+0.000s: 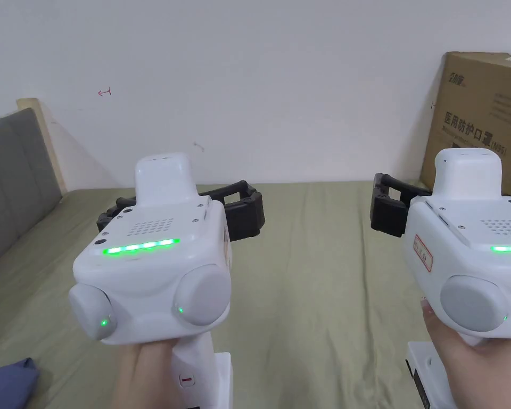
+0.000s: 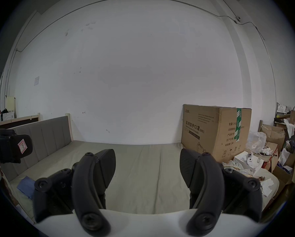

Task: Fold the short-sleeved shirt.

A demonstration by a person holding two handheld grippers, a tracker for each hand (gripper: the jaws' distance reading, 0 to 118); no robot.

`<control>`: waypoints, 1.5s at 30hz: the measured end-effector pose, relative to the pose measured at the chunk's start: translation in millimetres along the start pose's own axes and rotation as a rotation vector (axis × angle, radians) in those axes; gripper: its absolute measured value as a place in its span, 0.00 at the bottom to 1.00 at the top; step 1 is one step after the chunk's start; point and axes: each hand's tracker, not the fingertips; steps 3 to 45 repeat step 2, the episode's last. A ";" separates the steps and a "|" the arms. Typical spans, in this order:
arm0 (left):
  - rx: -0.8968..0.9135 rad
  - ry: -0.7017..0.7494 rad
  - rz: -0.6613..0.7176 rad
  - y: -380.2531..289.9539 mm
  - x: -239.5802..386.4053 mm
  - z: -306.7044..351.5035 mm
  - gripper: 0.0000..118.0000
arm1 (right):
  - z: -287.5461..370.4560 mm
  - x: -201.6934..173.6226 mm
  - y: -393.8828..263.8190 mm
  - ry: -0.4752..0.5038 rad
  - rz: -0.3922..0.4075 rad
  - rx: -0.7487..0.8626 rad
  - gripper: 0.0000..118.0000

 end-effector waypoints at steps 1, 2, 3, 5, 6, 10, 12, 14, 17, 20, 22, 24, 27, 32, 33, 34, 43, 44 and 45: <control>0.001 -0.003 0.000 0.2 0.3 0.1 1.00 | 0.1 0.3 0.0 0.000 -0.001 0.000 0.71; 0.001 -0.005 -0.001 0.3 0.8 0.6 1.00 | 0.1 0.5 0.1 0.000 -0.003 0.000 0.71; 0.001 -0.005 -0.001 0.3 0.8 0.6 1.00 | 0.1 0.5 0.1 0.000 -0.003 0.000 0.71; 0.001 -0.005 -0.001 0.3 0.8 0.6 1.00 | 0.1 0.5 0.1 0.000 -0.003 0.000 0.71; 0.001 -0.005 -0.001 0.3 0.8 0.6 1.00 | 0.1 0.5 0.1 0.000 -0.003 0.000 0.71; 0.001 -0.005 -0.001 0.3 0.8 0.6 1.00 | 0.1 0.5 0.1 0.000 -0.003 0.000 0.71; 0.001 -0.005 -0.001 0.3 0.8 0.6 1.00 | 0.1 0.5 0.1 0.000 -0.003 0.000 0.71; 0.001 -0.005 -0.001 0.3 0.8 0.6 1.00 | 0.1 0.5 0.1 0.000 -0.003 0.000 0.71; 0.001 -0.005 -0.001 0.3 0.8 0.6 1.00 | 0.1 0.5 0.1 0.000 -0.003 0.000 0.71; 0.001 -0.005 -0.001 0.3 0.8 0.6 1.00 | 0.1 0.5 0.1 0.000 -0.003 0.000 0.71; 0.001 -0.005 -0.001 0.3 0.8 0.6 1.00 | 0.1 0.5 0.1 0.000 -0.003 0.000 0.71; 0.001 -0.005 -0.001 0.3 0.8 0.6 1.00 | 0.1 0.5 0.1 0.000 -0.003 0.000 0.71; 0.001 -0.005 -0.001 0.3 0.8 0.6 1.00 | 0.1 0.5 0.1 0.000 -0.003 0.000 0.71; 0.001 -0.005 -0.001 0.3 0.8 0.6 1.00 | 0.1 0.5 0.1 0.000 -0.003 0.000 0.71; 0.001 -0.005 -0.001 0.3 0.8 0.6 1.00 | 0.1 0.5 0.1 0.000 -0.003 0.000 0.71; 0.001 -0.005 -0.001 0.3 0.8 0.6 1.00 | 0.1 0.5 0.1 0.000 -0.003 0.000 0.71; 0.001 -0.005 -0.001 0.3 0.8 0.6 1.00 | 0.1 0.5 0.1 0.000 -0.003 0.000 0.71; 0.001 -0.005 -0.001 0.3 0.8 0.6 1.00 | 0.1 0.5 0.1 0.000 -0.003 0.000 0.71; 0.001 -0.005 -0.001 0.3 0.8 0.6 1.00 | 0.1 0.5 0.1 0.000 -0.003 0.000 0.71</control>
